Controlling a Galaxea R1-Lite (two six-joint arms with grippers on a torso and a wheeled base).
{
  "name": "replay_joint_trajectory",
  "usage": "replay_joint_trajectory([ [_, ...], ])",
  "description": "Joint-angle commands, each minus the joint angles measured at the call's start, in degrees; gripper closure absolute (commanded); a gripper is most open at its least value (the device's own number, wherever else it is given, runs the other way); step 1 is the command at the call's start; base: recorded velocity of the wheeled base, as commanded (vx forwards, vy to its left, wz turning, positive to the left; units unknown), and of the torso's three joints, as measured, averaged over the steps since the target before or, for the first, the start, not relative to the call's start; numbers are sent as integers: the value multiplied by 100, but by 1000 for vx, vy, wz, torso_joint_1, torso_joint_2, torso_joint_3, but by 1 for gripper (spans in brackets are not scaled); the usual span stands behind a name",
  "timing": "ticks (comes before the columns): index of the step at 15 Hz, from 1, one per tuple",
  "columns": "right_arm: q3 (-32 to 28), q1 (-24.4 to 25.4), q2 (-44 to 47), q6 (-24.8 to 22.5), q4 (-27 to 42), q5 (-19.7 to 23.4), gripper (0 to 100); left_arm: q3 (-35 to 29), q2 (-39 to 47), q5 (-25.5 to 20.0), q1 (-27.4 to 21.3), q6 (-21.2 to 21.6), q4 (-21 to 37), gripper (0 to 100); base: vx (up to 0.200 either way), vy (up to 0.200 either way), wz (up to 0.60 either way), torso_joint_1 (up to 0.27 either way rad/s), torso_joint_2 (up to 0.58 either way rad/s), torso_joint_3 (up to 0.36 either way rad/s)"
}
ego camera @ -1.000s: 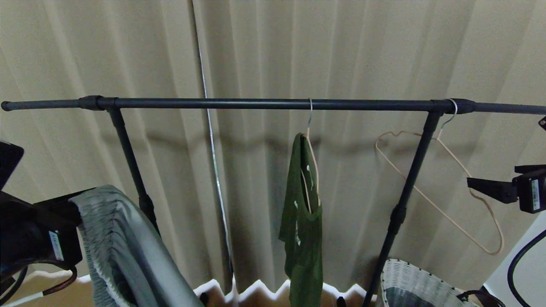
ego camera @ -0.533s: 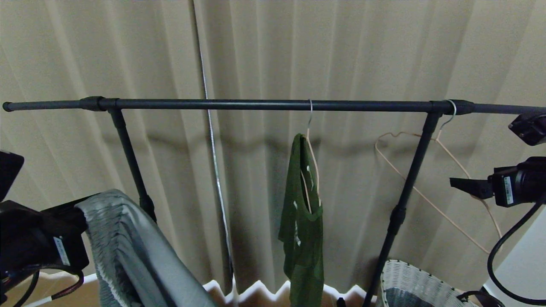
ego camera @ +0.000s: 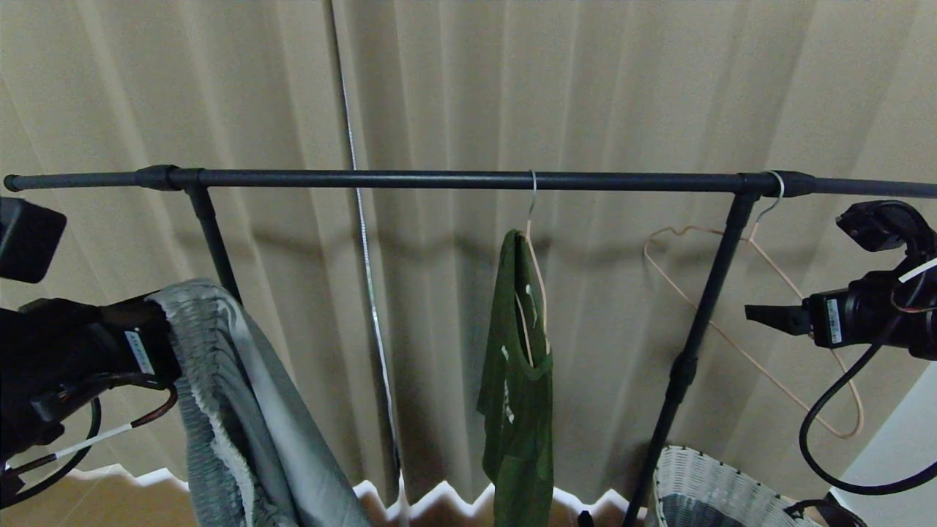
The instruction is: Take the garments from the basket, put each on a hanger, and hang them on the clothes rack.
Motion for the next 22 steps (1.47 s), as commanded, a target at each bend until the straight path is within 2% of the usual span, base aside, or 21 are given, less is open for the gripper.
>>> replay_joint_trajectory([
  [1,-13,27,117,10,-8,0,0,-6,422,-111,70,-29,-40,100,0,0,0,0,0,0],
  [8,-39,53,258,10,-8,-62,0,-58,484,-129,184,-143,-49,100,0,0,0,0,0,0],
  [9,-39,53,319,10,-8,-97,100,-67,484,-129,202,-143,-49,100,0,0,0,0,0,0],
  [17,-74,53,390,19,-8,-132,100,-58,440,-129,220,-134,-49,100,0,0,0,0,0,0],
  [22,-30,45,-217,45,-26,-264,100,-23,440,-129,228,-117,-49,100,0,0,0,0,0,0],
])
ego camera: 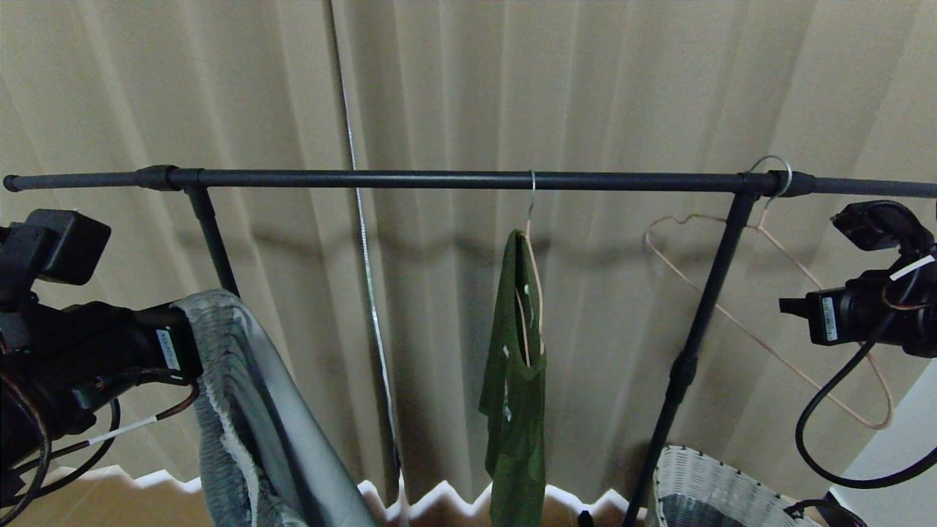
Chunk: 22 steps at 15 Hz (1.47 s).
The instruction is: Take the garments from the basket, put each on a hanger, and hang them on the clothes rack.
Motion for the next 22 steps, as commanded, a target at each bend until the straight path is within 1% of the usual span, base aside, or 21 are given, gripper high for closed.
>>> replay_joint_trajectory([
  [1,41,-11,-403,-1,-8,-29,100,14,-6,4,-1,1,-3,100,0,0,0,0,0,0],
  [4,261,-19,-825,-1,-8,-38,100,84,-6,4,-1,10,-161,100,0,0,0,0,0,0],
  [7,595,-37,-1238,-19,36,-64,100,277,29,4,-10,36,-662,100,0,0,0,0,0,0],
  [10,832,-46,-1519,-19,54,-64,100,286,11,4,-10,54,-662,100,0,0,0,0,0,0],
  [11,1017,-46,-1748,-28,63,-73,100,312,-6,13,-10,107,-670,100,-200,0,0,7,2,2],
  [14,1272,-90,-2038,-36,63,-73,100,348,-15,13,-10,177,-670,100,-200,0,0,9,4,1],
  [18,1562,-90,-2126,-45,63,-82,100,418,-33,13,-27,177,-679,100,-200,0,0,-15,0,7],
  [22,1694,-90,-2205,-45,63,-82,100,444,-76,13,-27,177,-670,100,-200,0,0,4,4,2],
])
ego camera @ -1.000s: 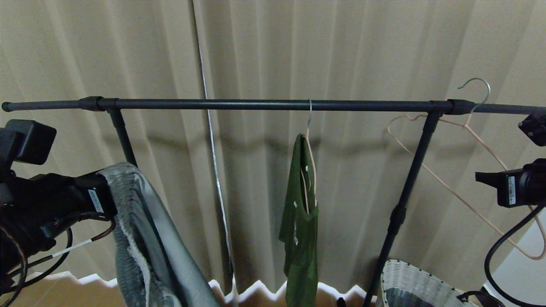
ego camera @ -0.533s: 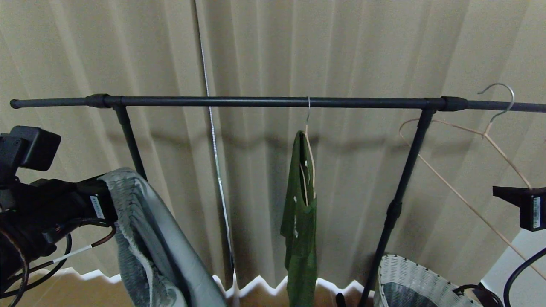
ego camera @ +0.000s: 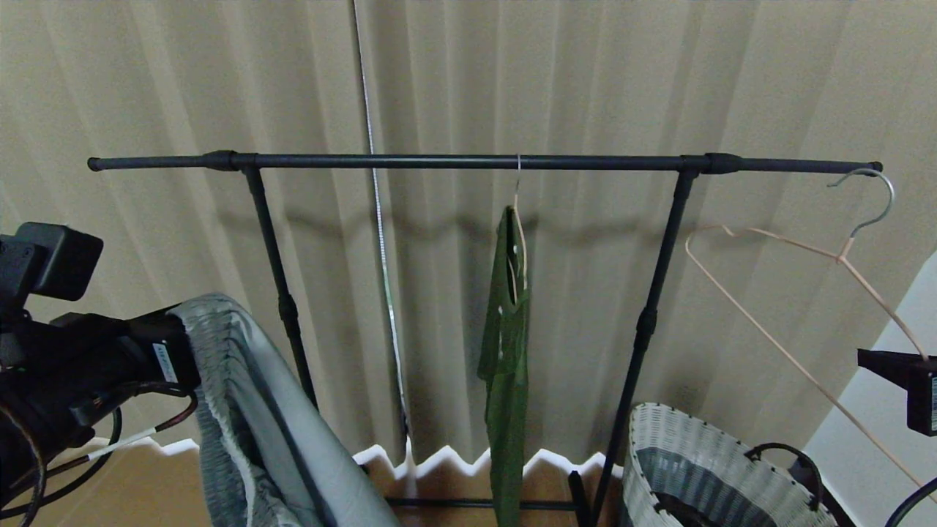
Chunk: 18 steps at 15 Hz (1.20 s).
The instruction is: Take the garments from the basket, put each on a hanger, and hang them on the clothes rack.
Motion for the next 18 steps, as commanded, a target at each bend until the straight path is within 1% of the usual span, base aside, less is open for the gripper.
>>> replay_joint_trajectory([
  [1,37,-1,-82,-1,1,1,100,29,-53,2,-2,8,-2,100,-200,0,0,2,7,2],
  [3,72,-1,-126,-1,1,1,100,73,-123,2,-2,96,-2,100,-200,0,0,12,-2,5],
  [7,169,-1,-179,-1,-8,10,100,134,-150,-7,-2,113,-2,100,0,0,0,0,0,0],
  [10,318,17,-346,16,-78,45,100,398,-369,-7,-37,87,6,100,0,0,0,0,0,0],
  [12,318,52,-522,16,-52,89,100,293,-387,37,-28,131,94,100,0,0,0,0,0,0],
  [13,309,78,-557,8,-70,107,100,187,-360,55,-19,254,182,100,0,0,0,0,0,0],
  [14,283,114,-601,16,-78,124,100,-24,-334,72,-19,403,569,100,0,0,0,0,0,0],
  [16,283,193,-732,8,-34,142,100,-454,-343,72,-37,403,1334,100,0,0,0,0,0,0],
  [18,309,281,-943,8,1,142,100,-1175,-317,72,-221,280,2265,100,0,0,0,0,0,0],
])
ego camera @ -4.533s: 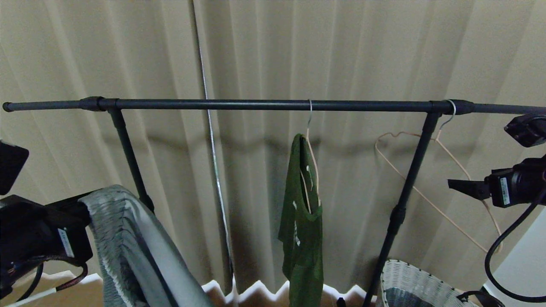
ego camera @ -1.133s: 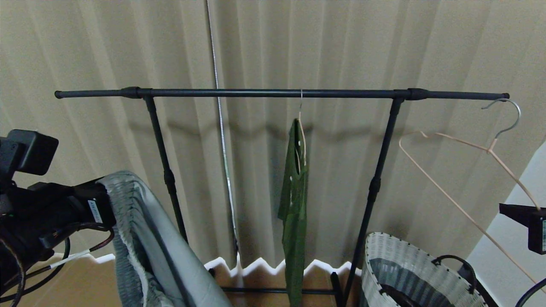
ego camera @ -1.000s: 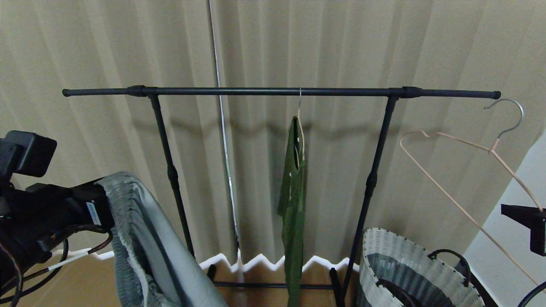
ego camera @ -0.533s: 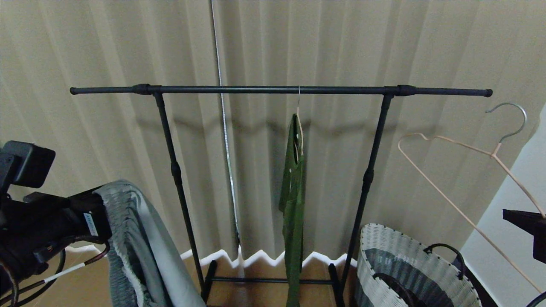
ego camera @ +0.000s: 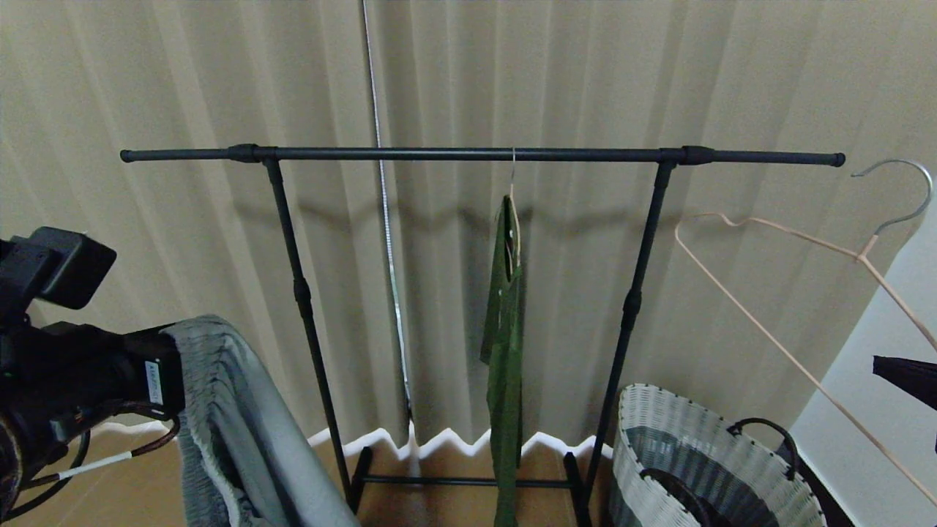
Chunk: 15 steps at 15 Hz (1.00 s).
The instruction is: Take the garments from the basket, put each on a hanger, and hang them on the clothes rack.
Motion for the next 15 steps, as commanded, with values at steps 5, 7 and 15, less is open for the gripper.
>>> replay_joint_trajectory([
  [5,-86,1107,-194,-3,-72,13,100,-1841,693,1112,-1228,-433,1089,100,0,0,0,0,0,0],
  [7,-297,1942,158,23,-72,13,100,-2342,1290,1586,-1536,-680,1115,100,0,0,0,0,0,0],
  [15,-701,4359,1081,1201,-99,277,100,-4240,2881,2527,-1729,-1594,1836,100,0,0,0,0,0,0],
])
